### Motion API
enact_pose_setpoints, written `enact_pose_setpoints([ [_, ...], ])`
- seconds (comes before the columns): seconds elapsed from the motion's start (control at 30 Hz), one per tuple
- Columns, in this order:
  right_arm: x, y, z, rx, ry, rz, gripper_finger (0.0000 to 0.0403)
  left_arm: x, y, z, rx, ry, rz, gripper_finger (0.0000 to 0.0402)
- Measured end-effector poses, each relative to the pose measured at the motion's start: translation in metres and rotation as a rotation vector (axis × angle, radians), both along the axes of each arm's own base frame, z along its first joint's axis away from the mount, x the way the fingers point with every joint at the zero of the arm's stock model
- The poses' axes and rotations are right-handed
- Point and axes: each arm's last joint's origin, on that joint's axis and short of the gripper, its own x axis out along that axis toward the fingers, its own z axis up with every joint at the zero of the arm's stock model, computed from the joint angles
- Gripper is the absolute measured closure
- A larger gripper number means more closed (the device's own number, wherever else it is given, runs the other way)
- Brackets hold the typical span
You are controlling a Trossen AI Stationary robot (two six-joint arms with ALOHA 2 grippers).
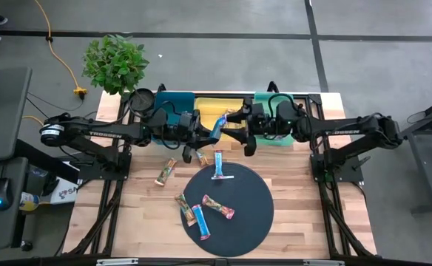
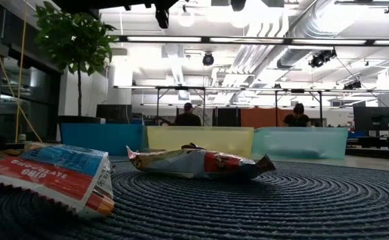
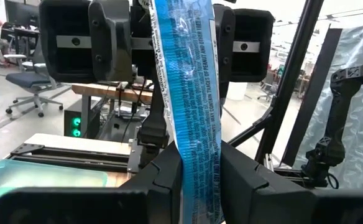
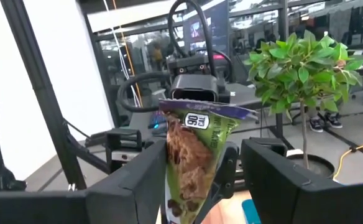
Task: Pick and place Granola Bars by type
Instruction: Put the violet granola bar into the green bin
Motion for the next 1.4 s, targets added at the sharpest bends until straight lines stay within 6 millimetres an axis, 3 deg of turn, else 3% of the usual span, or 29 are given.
enact_pose_setpoints([
  [0.37,0.002,0.0,0.0,0.04,-0.026,0.015,0.0212,0.0,0.0,0.0,0.01,-0.005,0.001,0.0326],
  [0.67,0.019,-0.001,-0.011,0.061,-0.062,0.038,0.0212,0.0,0.0,0.001,0.026,-0.015,0.003,0.0326],
  [1.03,0.019,-0.001,-0.009,0.044,-0.084,0.036,0.0214,0.0,0.0,0.001,0.026,-0.014,0.003,0.0326],
  [1.4,0.019,0.0,-0.009,0.023,-0.081,0.067,0.0285,0.0,0.0,0.001,0.025,-0.013,0.005,0.0326],
])
